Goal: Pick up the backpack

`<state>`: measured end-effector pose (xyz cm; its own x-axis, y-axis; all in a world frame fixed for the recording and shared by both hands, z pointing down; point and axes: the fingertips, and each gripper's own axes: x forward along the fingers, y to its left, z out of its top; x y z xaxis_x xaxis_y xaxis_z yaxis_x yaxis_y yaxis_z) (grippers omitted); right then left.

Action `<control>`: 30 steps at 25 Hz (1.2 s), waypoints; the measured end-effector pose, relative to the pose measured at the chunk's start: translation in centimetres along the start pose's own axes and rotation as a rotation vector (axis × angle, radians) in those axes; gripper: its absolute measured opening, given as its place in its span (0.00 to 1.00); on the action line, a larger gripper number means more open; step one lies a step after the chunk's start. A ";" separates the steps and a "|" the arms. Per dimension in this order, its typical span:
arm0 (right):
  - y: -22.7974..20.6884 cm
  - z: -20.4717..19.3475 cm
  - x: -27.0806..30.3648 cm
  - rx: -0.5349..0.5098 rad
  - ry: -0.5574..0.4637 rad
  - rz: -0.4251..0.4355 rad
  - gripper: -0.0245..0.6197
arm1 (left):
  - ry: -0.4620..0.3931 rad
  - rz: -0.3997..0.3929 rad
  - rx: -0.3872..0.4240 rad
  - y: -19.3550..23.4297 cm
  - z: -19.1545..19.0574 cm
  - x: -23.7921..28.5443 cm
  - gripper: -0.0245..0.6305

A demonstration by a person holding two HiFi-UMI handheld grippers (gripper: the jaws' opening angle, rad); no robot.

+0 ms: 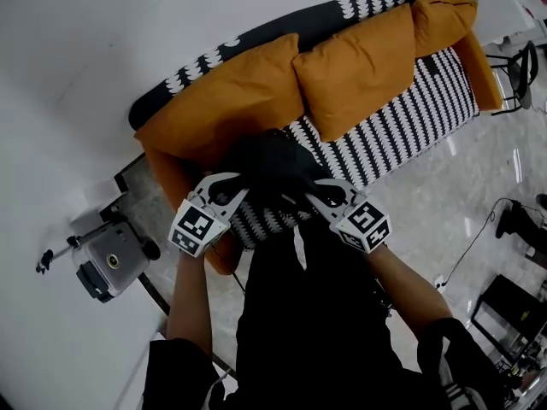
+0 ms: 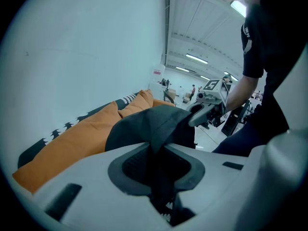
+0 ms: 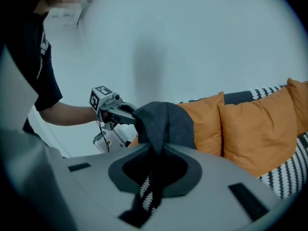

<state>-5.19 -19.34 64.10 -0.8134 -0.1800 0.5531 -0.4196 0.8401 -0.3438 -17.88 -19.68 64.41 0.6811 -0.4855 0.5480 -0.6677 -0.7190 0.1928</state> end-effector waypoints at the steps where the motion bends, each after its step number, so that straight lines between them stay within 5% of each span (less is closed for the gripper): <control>1: 0.1 0.1 0.0 -0.007 0.007 0.003 0.12 | 0.006 0.006 -0.002 -0.1 -0.1 -0.2 0.16; 18: 1.0 6.5 -3.8 -0.113 -0.009 -0.023 0.12 | -0.094 0.008 -0.048 -1.6 4.8 -3.3 0.15; 30: 2.9 13.9 -8.4 -0.160 -0.090 -0.029 0.12 | -0.181 0.009 0.050 -1.8 13.3 -7.7 0.15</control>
<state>-5.23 -22.47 47.93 -0.8377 -0.2447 0.4883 -0.3802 0.9031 -0.1995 -17.94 -21.29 49.07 0.7209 -0.5708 0.3932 -0.6617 -0.7355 0.1455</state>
